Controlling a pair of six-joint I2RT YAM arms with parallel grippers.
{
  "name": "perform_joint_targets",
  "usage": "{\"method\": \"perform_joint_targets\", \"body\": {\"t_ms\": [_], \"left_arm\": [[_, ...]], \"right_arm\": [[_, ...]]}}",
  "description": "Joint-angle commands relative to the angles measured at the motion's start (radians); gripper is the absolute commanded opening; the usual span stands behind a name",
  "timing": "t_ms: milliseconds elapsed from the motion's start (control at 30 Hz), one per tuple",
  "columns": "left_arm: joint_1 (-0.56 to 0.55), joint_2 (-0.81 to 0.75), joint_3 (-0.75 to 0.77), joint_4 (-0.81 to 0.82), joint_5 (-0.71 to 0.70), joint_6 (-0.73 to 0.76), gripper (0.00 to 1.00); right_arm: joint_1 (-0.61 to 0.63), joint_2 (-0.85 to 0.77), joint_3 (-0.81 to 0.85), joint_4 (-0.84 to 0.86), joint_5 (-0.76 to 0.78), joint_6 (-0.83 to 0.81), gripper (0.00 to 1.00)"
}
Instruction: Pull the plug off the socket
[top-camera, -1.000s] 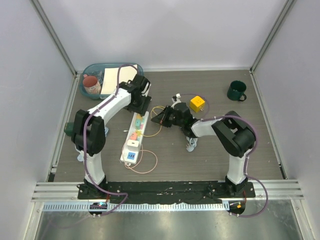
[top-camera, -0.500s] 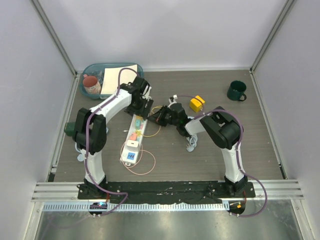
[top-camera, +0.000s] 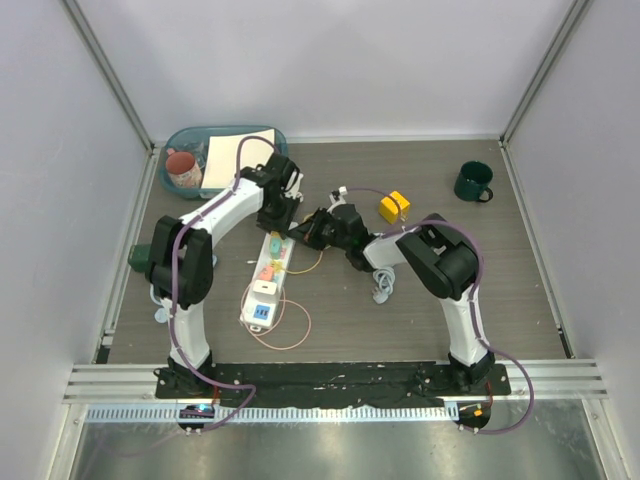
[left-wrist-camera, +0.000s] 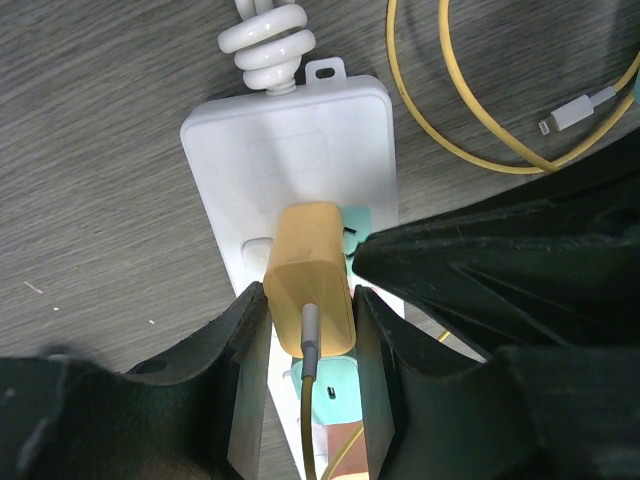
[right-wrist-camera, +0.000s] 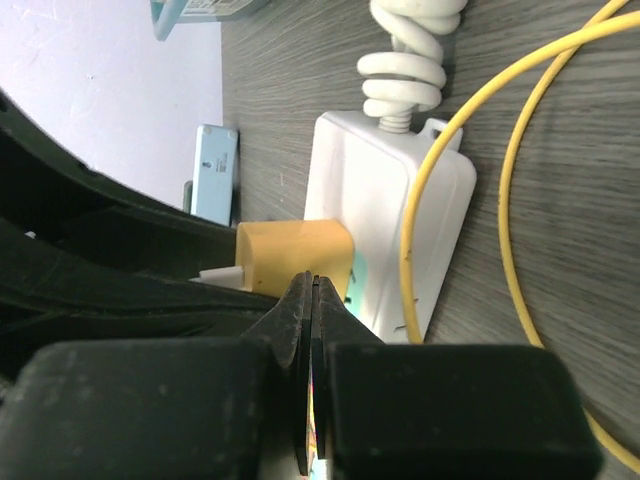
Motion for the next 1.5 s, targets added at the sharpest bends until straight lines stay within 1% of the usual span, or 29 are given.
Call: {"method": "perform_joint_targets", "body": {"t_ms": [0, 33, 100, 133, 167, 200, 300, 333, 367, 433, 533, 600, 700, 767, 833, 933, 967, 1000, 1100, 1133, 1267, 1333, 1400, 1467], "left_arm": [[0.002, 0.005, 0.003, -0.004, 0.015, 0.007, 0.36], [0.002, 0.008, 0.002, -0.004, 0.021, 0.009, 0.34], [0.002, 0.019, 0.005, -0.002, 0.022, 0.009, 0.23], [0.002, 0.022, 0.008, -0.002, 0.05, 0.007, 0.18], [0.0, 0.027, 0.011, -0.002, 0.057, 0.007, 0.06], [0.0, 0.035, 0.02, -0.01, 0.06, 0.006, 0.0], [-0.009, 0.042, 0.054, -0.034, 0.052, 0.006, 0.0], [-0.008, 0.038, 0.064, -0.045, 0.039, 0.003, 0.0], [-0.008, 0.033, 0.078, -0.053, 0.034, 0.004, 0.0], [-0.008, 0.013, 0.115, -0.074, -0.027, 0.004, 0.0], [-0.008, -0.004, 0.138, -0.091, -0.075, -0.007, 0.0], [-0.009, -0.018, 0.137, -0.103, -0.084, -0.017, 0.0], [-0.014, -0.056, 0.094, -0.091, -0.089, -0.031, 0.0], [-0.015, -0.074, 0.043, -0.059, -0.118, -0.039, 0.0], [-0.014, -0.068, 0.031, -0.047, -0.138, -0.051, 0.0], [-0.012, -0.036, 0.102, -0.074, -0.141, -0.063, 0.0], [-0.014, -0.036, 0.154, -0.091, -0.137, -0.069, 0.0], [-0.014, -0.05, 0.173, -0.094, -0.121, -0.076, 0.0], [-0.017, -0.086, 0.187, -0.106, -0.133, -0.08, 0.0], [-0.017, -0.097, 0.177, -0.106, -0.135, -0.086, 0.0], [-0.032, -0.157, -0.027, -0.031, -0.129, -0.102, 0.0], [-0.032, -0.154, -0.044, -0.022, -0.133, -0.096, 0.0], [-0.032, -0.154, -0.012, -0.025, -0.138, -0.094, 0.0], [-0.034, -0.156, 0.061, -0.036, -0.152, -0.094, 0.0]], "right_arm": [[0.008, 0.026, 0.048, -0.027, 0.056, -0.004, 0.01], [0.008, 0.031, 0.054, -0.046, 0.064, -0.004, 0.01], [0.008, 0.035, 0.083, -0.07, 0.084, -0.011, 0.01], [0.009, 0.042, 0.093, -0.098, 0.087, -0.017, 0.01], [0.014, 0.048, 0.102, -0.118, 0.101, -0.017, 0.01], [0.017, 0.049, 0.116, -0.136, 0.107, -0.02, 0.01], [0.034, 0.054, 0.146, -0.263, 0.141, -0.058, 0.01], [0.04, 0.052, 0.154, -0.332, 0.153, -0.076, 0.01], [0.049, 0.048, 0.162, -0.378, 0.168, -0.116, 0.01], [0.072, 0.045, 0.191, -0.476, 0.21, -0.159, 0.01], [0.098, 0.06, 0.215, -0.559, 0.245, -0.205, 0.01], [0.11, 0.077, 0.219, -0.607, 0.3, -0.227, 0.01], [0.11, 0.098, 0.196, -0.613, 0.317, -0.227, 0.01], [0.107, 0.101, 0.177, -0.607, 0.326, -0.225, 0.01], [0.109, 0.103, 0.16, -0.61, 0.339, -0.228, 0.01], [0.107, 0.097, 0.15, -0.621, 0.362, -0.245, 0.01], [0.107, 0.094, 0.148, -0.624, 0.374, -0.248, 0.01], [0.107, 0.089, 0.151, -0.636, 0.382, -0.251, 0.01], [0.107, 0.085, 0.159, -0.656, 0.405, -0.268, 0.01], [0.107, 0.088, 0.159, -0.656, 0.408, -0.27, 0.01], [0.107, 0.106, 0.162, -0.653, 0.408, -0.265, 0.01], [0.107, 0.101, 0.156, -0.629, 0.408, -0.267, 0.01], [0.107, 0.08, 0.151, -0.619, 0.411, -0.277, 0.01], [0.107, 0.06, 0.154, -0.619, 0.408, -0.287, 0.01]]}}
